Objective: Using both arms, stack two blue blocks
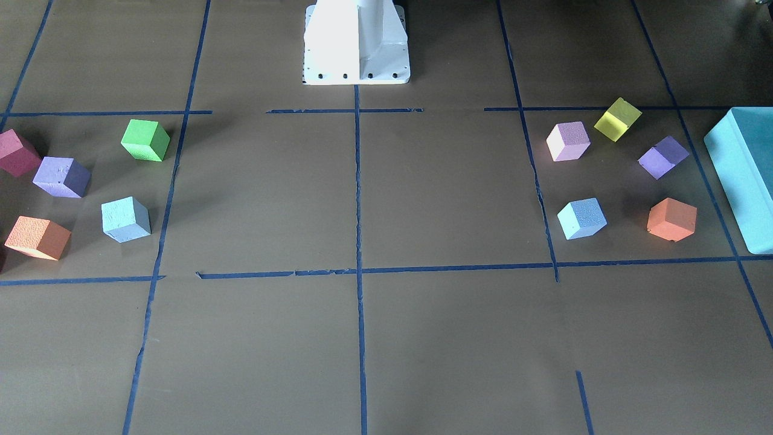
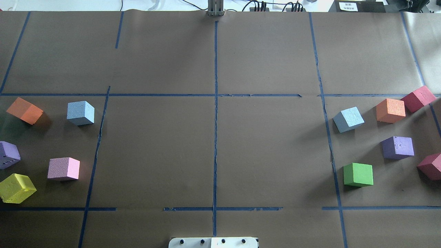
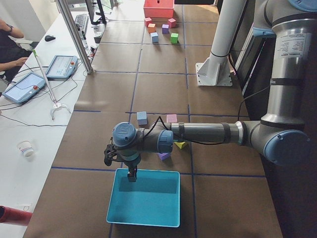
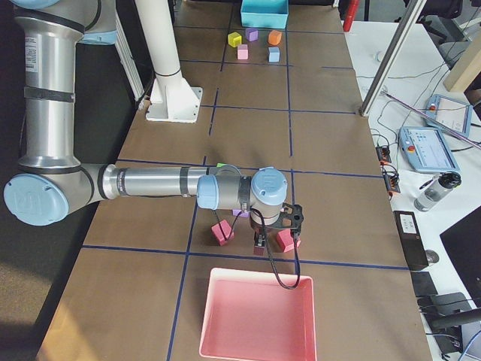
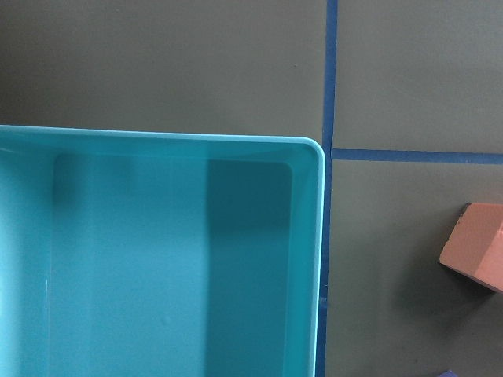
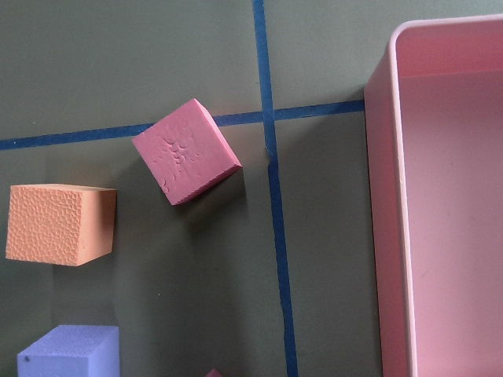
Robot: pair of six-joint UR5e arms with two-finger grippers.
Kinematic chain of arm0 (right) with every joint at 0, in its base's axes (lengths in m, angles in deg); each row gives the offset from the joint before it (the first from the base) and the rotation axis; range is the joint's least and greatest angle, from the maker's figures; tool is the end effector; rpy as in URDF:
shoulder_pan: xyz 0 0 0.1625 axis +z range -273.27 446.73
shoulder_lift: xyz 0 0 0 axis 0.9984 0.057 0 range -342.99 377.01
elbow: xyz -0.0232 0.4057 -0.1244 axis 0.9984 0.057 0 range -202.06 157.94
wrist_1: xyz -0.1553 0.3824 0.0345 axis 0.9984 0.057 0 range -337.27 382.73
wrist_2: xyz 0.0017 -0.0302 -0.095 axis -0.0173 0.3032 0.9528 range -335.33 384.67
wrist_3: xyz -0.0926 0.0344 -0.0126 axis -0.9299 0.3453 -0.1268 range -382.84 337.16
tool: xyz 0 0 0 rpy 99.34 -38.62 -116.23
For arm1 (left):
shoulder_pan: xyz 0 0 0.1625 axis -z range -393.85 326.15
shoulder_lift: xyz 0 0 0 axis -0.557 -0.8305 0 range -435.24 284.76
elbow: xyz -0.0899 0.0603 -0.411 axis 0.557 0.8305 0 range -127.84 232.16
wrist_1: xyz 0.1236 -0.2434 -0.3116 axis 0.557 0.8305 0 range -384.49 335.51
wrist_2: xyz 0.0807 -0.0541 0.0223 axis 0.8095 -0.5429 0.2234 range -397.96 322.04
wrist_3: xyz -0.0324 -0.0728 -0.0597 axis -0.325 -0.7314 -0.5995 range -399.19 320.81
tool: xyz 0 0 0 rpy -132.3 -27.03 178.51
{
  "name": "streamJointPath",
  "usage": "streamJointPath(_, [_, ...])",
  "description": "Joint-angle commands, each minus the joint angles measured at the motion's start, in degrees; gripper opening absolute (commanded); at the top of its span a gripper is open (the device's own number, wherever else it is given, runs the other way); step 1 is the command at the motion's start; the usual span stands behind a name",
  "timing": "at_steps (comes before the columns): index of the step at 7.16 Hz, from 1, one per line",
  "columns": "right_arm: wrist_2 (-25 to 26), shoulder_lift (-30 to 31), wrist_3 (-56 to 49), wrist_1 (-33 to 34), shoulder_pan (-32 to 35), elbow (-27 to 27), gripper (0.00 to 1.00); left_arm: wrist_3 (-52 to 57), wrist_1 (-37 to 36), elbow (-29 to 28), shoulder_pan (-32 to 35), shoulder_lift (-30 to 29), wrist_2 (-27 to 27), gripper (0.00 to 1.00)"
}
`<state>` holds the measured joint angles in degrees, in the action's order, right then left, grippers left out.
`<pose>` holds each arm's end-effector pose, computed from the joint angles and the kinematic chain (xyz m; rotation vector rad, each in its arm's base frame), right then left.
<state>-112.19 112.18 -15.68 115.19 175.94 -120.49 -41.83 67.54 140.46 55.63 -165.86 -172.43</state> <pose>0.0544 -0.4547 0.6302 -0.0435 -0.8172 0.0992 -0.0590 -0.4981 0.6643 -0.0056 0.7763 -0.0287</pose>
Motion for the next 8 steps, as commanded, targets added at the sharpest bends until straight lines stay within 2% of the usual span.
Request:
streamJointPath(1, [-0.1,-0.2,0.0,0.0,0.0,0.0,1.0,0.0,0.1,0.1,0.0,0.0,0.0,1.0])
streamJointPath(5, [-0.1,-0.9,0.1,-0.1,0.0,-0.4,1.0,0.0,0.2,0.3,0.0,0.0,0.1,1.0])
streamJointPath(8, [-0.1,-3.6,0.2,-0.5,-0.5,-1.3,1.0,0.0,0.2,0.6,0.0,0.0,0.0,1.0])
